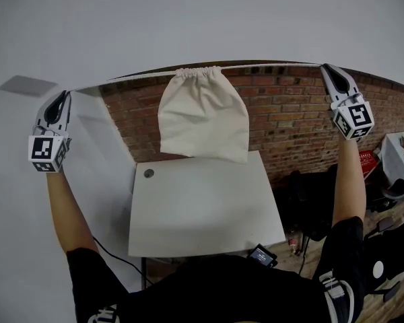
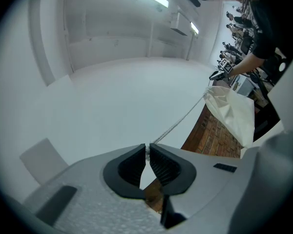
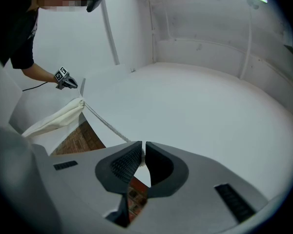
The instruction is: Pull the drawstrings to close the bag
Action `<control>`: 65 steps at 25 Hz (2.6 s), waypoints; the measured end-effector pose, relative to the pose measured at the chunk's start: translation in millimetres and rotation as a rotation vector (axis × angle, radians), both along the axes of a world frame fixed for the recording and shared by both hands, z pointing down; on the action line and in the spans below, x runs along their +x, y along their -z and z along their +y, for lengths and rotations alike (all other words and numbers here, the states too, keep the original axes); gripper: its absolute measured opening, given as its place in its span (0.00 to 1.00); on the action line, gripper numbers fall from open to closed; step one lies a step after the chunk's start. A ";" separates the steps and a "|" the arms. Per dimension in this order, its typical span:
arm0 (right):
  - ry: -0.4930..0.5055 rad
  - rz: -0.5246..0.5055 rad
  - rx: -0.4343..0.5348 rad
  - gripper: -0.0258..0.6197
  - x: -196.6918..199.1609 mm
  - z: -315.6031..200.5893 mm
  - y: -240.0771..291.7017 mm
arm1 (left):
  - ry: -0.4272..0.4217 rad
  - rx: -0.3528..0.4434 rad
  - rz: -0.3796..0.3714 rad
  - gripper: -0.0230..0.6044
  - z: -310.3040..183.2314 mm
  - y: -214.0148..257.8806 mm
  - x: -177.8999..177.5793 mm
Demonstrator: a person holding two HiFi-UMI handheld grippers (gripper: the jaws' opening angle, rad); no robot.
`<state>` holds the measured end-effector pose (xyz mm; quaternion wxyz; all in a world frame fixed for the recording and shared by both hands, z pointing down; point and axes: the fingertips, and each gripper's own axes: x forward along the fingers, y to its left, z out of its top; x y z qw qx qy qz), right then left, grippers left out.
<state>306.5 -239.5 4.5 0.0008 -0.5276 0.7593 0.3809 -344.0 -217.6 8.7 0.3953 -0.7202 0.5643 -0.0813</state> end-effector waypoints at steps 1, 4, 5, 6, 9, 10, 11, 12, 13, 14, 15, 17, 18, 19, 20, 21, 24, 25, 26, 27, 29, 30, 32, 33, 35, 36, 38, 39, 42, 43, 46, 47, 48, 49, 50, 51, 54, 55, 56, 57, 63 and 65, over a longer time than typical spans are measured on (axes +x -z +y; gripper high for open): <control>0.003 -0.004 -0.007 0.09 0.4 -0.7 -0.3 | -0.002 -0.007 0.001 0.10 -0.7 -1.0 0.6; 0.016 -0.019 -0.022 0.09 0.5 -2.6 0.5 | -0.018 -0.029 0.023 0.10 -3.4 -1.1 1.1; 0.017 -0.019 -0.027 0.09 -0.1 -3.6 -0.3 | -0.024 -0.034 0.034 0.10 -4.0 -1.0 0.6; 0.016 -0.015 -0.035 0.09 -0.5 -5.2 -1.6 | -0.031 -0.038 0.043 0.10 -4.4 -0.8 0.4; 0.002 0.003 -0.066 0.09 -0.1 -12.4 -4.8 | -0.056 -0.058 0.061 0.10 -6.2 1.8 2.5; -0.001 0.006 -0.075 0.09 0.2 -14.7 -5.1 | -0.063 -0.069 0.063 0.10 -8.0 2.5 3.4; -0.001 0.007 -0.082 0.09 0.5 -16.4 -5.4 | -0.070 -0.082 0.067 0.10 -10.3 2.8 4.1; 0.000 0.007 -0.088 0.09 0.7 -17.7 -5.8 | -0.077 -0.096 0.074 0.10 -12.3 2.3 4.3; 0.002 0.006 -0.092 0.09 0.6 -18.5 -6.5 | -0.084 -0.108 0.083 0.10 -13.7 1.2 4.0; 0.006 0.004 -0.096 0.09 0.5 -18.8 -7.2 | -0.092 -0.117 0.092 0.10 -14.4 0.0 3.4; 0.013 0.000 -0.101 0.09 0.5 -18.7 -7.5 | -0.100 -0.124 0.102 0.10 -14.8 -1.0 2.8; 0.029 -0.013 -0.111 0.09 0.9 -18.1 -6.6 | -0.116 -0.136 0.121 0.10 -15.6 -1.8 2.4; 0.036 -0.018 -0.116 0.09 0.7 -18.3 -5.8 | -0.124 -0.143 0.131 0.10 -16.4 -1.9 2.0; 0.043 -0.021 -0.124 0.09 0.1 -18.9 -5.2 | -0.131 -0.151 0.142 0.10 -17.3 -2.1 1.1; 0.049 -0.022 -0.132 0.09 -0.8 -20.0 -5.0 | -0.138 -0.159 0.152 0.10 -18.3 -2.1 0.0; 0.054 -0.020 -0.141 0.09 -1.4 -21.1 -5.2 | -0.146 -0.167 0.161 0.10 -19.4 -1.8 -0.8; 0.066 -0.011 -0.166 0.09 -0.5 -23.8 -7.5 | -0.176 -0.200 0.191 0.10 -21.7 -1.5 0.1; 0.072 -0.011 -0.175 0.09 -0.4 -24.2 -8.6 | -0.184 -0.213 0.200 0.10 -21.7 -3.0 0.2; 0.081 -0.013 -0.185 0.09 -0.9 -24.3 -9.8 | -0.192 -0.225 0.208 0.10 -21.5 -4.7 -0.2; 0.089 -0.018 -0.194 0.09 -1.4 -24.0 -10.7 | -0.200 -0.234 0.217 0.10 -20.9 -6.1 -0.8; 0.109 -0.033 -0.207 0.10 -1.2 -22.5 -11.6 | -0.218 -0.248 0.240 0.10 -19.8 -7.2 -1.9; 0.120 -0.045 -0.211 0.10 -0.8 -21.7 -11.9 | -0.227 -0.253 0.251 0.10 -19.4 -7.6 -2.4; 0.147 -0.073 -0.221 0.10 -0.8 -20.7 -11.8 | -0.241 -0.262 0.271 0.10 -19.6 -7.9 -3.5; 0.159 -0.086 -0.226 0.10 -1.3 -20.6 -11.0 | -0.248 -0.267 0.280 0.10 -20.1 -7.7 -4.1; 0.172 -0.103 -0.237 0.10 -2.4 -21.5 -9.7 | -0.261 -0.277 0.300 0.10 -21.3 -6.9 -5.0; 0.174 -0.107 -0.242 0.10 -2.7 -22.5 -9.4 | -0.265 -0.282 0.308 0.10 -22.0 -6.7 -5.4; 0.177 -0.115 -0.252 0.09 -3.5 -24.5 -9.3 | -0.268 -0.293 0.316 0.10 -24.2 -7.4 -6.2; 0.179 -0.117 -0.256 0.09 -4.0 -24.7 -9.6 | -0.268 -0.299 0.316 0.10 -25.3 -8.4 -6.7; 0.176 -0.114 -0.262 0.10 -4.9 -23.2 -10.2 | -0.268 -0.308 0.318 0.10 -27.7 -10.6 -7.8; 0.174 -0.112 -0.263 0.09 -4.5 -22.8 -10.1 | -0.269 -0.309 0.319 0.10 -28.2 -10.4 -7.5; 0.168 -0.110 -0.264 0.10 -2.4 -23.3 -8.8 | -0.269 -0.311 0.321 0.10 -29.8 -8.2 -5.2; 0.163 -0.109 -0.264 0.10 -2.5 -23.3 -9.0 | -0.268 -0.312 0.320 0.10 -30.4 -8.9 -5.3; 0.156 -0.106 -0.262 0.10 -3.2 -22.8 -10.2 | -0.269 -0.312 0.318 0.10 -30.5 -10.7 -6.1; 0.149 -0.102 -0.261 0.09 -4.1 -21.9 -11.9 | -0.270 -0.311 0.319 0.10 -29.8 -12.7 -7.2; 0.144 -0.099 -0.259 0.09 -4.8 -20.7 -13.5 | -0.271 -0.309 0.320 0.10 -28.7 -14.2 -8.2; 0.142 -0.097 -0.257 0.09 -4.9 -19.5 -14.4 | -0.272 -0.305 0.322 0.10 -27.5 -14.7 -8.5; 0.143 -0.102 -0.255 0.09 -1.8 -16.8 -13.3 | -0.271 -0.297 0.319 0.10 -24.4 -11.0 -5.7; 0.144 -0.105 -0.255 0.09 -1.0 -15.9 -13.1 | -0.271 -0.296 0.316 0.10 -23.3 -9.9 -4.8; 0.144 -0.109 -0.256 0.09 -0.5 -15.1 -13.3 | -0.270 -0.296 0.314 0.10 -22.2 -9.5 -4.4; 0.145 -0.111 -0.257 0.09 0.1 -14.6 -13.4 | -0.269 -0.296 0.314 0.10 -21.4 -9.0 -4.0; 0.136 -0.110 -0.277 0.10 6.0 -19.4 -13.3 | -0.272 -0.307 0.322 0.10 -26.7 -3.4 2.0; 0.135 -0.110 -0.273 0.10 5.6 -13.8 -18.6 | -0.273 -0.304 0.322 0.10 -22.4 -11.2 1.2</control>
